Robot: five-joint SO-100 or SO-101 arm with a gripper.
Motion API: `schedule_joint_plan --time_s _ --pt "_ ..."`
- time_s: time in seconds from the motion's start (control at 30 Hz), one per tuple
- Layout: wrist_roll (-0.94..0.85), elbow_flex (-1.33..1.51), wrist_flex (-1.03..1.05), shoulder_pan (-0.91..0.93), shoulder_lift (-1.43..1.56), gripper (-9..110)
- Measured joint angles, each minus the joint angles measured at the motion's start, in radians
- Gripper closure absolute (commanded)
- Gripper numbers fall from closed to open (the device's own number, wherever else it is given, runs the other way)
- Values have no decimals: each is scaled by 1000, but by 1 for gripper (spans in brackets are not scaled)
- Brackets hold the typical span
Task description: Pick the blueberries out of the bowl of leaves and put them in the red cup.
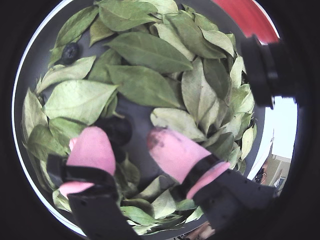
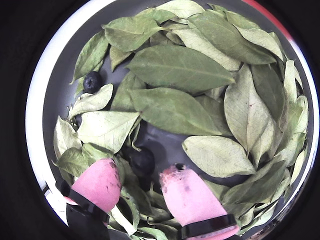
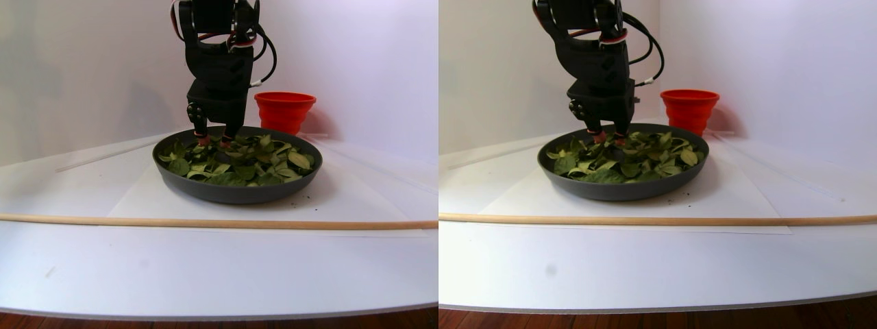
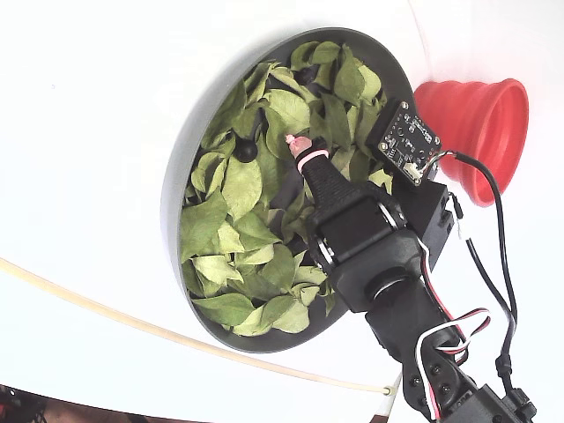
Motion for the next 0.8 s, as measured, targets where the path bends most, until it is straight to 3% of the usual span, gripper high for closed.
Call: schedule_joint_plan --time_s 0.8 --pt "25 -44 -66 0 -98 87"
